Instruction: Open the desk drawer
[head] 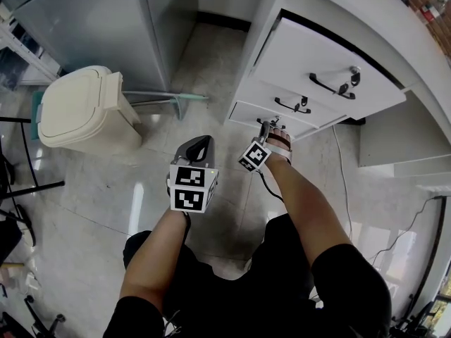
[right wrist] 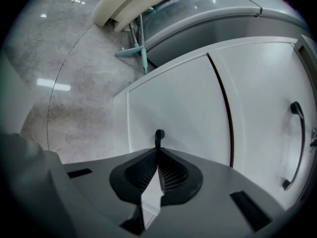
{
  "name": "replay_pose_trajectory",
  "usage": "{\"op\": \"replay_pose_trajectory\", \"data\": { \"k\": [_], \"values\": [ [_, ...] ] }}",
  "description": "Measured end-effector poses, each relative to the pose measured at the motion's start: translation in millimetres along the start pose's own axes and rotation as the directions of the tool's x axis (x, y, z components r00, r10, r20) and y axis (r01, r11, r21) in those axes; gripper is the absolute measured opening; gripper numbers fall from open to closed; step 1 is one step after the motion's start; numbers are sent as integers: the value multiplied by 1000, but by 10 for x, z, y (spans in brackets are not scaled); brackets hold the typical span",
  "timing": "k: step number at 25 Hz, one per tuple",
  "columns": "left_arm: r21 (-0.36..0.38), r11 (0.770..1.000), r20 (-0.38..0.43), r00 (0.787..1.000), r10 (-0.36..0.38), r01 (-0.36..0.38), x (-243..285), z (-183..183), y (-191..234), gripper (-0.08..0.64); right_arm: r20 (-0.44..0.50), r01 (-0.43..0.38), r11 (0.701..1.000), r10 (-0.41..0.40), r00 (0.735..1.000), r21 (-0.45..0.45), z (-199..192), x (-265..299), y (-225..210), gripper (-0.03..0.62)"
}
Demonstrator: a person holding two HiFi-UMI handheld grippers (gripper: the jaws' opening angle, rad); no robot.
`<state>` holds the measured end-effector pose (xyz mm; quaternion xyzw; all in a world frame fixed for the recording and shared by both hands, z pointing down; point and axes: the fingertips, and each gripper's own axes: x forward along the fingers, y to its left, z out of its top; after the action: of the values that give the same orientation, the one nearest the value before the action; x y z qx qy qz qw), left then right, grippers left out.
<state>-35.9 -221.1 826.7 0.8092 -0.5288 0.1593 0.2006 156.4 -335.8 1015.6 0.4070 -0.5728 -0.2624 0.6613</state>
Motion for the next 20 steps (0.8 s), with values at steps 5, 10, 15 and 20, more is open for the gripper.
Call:
{"op": "replay_pose_trajectory", "data": {
  "k": [5, 10, 15, 20],
  "values": [
    [-9, 1000, 6, 1000, 0, 0, -3, 17, 61, -3, 6, -45, 999, 45, 999, 7, -9, -78, 38, 12],
    [-10, 1000, -11, 1000, -11, 11, 43, -40, 103, -3, 21, -66, 998, 67, 998, -21, -30, -229, 123, 12],
    [-12, 1000, -21, 999, -29, 28, 89, -82, 95, -3, 32, -59, 997, 60, 998, -49, -55, -445, 258, 12],
    [-10, 998, -28, 998, -56, 56, 142, -100, 28, -3, 20, -47, 998, 48, 999, -46, -77, -638, 374, 12]
  ]
}}
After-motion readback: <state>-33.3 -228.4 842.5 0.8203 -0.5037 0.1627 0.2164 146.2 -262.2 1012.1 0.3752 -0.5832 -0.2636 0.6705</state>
